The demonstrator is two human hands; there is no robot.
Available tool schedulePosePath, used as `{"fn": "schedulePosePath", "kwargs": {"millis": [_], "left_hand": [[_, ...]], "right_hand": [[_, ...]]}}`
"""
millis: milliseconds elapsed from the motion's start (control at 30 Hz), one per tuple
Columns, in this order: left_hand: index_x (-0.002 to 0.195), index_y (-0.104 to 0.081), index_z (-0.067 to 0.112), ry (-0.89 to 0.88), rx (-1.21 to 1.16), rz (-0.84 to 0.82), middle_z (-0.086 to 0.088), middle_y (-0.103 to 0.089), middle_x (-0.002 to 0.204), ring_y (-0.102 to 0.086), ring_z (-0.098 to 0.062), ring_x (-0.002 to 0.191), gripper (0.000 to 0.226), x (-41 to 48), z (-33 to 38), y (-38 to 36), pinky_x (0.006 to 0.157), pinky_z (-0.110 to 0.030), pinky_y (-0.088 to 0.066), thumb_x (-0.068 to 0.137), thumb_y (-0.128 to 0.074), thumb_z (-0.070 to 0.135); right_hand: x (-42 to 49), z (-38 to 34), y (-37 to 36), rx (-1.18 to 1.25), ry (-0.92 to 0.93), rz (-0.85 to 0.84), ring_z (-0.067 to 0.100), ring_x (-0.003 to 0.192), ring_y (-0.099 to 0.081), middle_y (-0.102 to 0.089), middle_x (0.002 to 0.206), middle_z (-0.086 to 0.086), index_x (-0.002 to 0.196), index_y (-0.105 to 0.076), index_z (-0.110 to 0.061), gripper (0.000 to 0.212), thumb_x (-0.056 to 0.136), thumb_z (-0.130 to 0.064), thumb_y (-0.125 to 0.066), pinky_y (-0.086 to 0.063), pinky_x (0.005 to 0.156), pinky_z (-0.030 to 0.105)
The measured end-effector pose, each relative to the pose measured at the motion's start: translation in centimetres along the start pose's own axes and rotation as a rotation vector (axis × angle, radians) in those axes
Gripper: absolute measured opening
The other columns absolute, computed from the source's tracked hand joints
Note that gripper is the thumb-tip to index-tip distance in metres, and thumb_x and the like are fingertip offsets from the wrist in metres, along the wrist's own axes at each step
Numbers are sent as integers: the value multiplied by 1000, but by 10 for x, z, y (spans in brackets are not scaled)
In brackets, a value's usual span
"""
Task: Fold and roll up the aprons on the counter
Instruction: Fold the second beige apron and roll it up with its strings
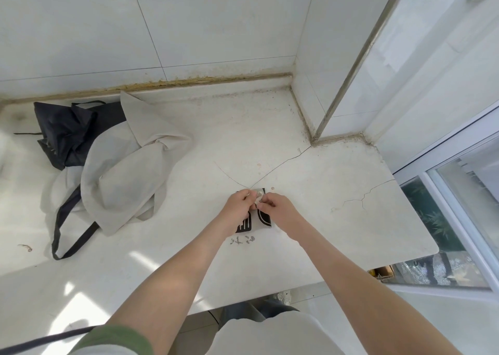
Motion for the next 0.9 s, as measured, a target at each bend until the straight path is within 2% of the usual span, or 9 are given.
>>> {"fn": "schedulePosePath", "kwargs": {"millis": [167,300,400,467,500,600,700,767,900], "left_hand": [[82,-60,13,57,-248,-41,1,-45,67,-35,-4,48,24,-5,2,2,44,-16,-24,101,-47,19],[81,-60,11,83,-253,-142,2,-54,67,-40,2,40,24,-14,6,4,45,-13,-28,101,-46,14],[83,-68,16,2,-32,-188,9,-66,75,-58,-1,67,21,-17,10,11,70,-17,-44,97,-53,10],[86,-71,20,-82,154,-151,6,-70,92,-61,-8,92,18,-18,13,17,87,-21,-44,93,-58,10],[88,-71,20,-127,229,-110,4,-69,98,-60,-9,98,15,-17,14,19,88,-17,-43,91,-60,10],[96,-62,16,-274,397,42,3,-64,97,-58,-10,94,11,-18,15,21,73,-5,-38,88,-62,8],[97,-57,10,-417,630,108,-4,-61,100,-55,-18,93,11,-17,17,18,73,-18,-41,91,-51,3],[104,-53,5,-467,898,122,-8,-55,105,-51,-23,97,16,-16,17,12,71,-27,-39,93,-42,2],[113,-45,3,-496,1096,241,-10,-51,111,-50,-25,98,20,-19,21,9,66,-29,-35,95,-37,5]], "right_hand": [[-2,0,4,92,-45,-34,7,58,-33,-38,64,-7,72,-50,-18,27,96,-8,-49,-27,54,16],[2,-1,4,84,-151,-110,7,57,-34,-38,63,-7,75,-51,-19,27,100,-10,-43,-28,55,18],[9,-2,3,15,-214,-148,11,59,-42,-43,69,0,85,-50,-13,18,100,-15,-42,-33,53,21],[10,-4,2,-22,-231,-157,11,62,-52,-49,76,-1,91,-51,-11,14,100,-16,-41,-38,54,20],[11,-6,2,-26,-231,-158,11,61,-55,-51,78,0,91,-51,-11,15,100,-15,-40,-38,53,20],[13,-11,0,5,-212,-149,14,52,-46,-49,76,3,79,-49,-12,24,99,-6,-35,-30,45,18],[14,-15,-4,106,-218,-138,12,50,-31,-44,69,4,72,-45,-12,27,98,-6,-38,-20,41,17],[13,-17,-6,136,-210,-148,10,49,-30,-45,64,1,70,-45,-13,29,99,-18,-44,-19,42,17],[13,-18,-6,211,-199,-132,11,48,-27,-46,63,3,62,-49,-14,38,99,-23,-43,-16,43,19]]}}
Point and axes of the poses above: each hand's wrist, its own x-axis towards the middle knuckle, its own y-axis out of the back of the hand, z = x × y, the point moved 2 cm from there along x, towards the middle knuckle
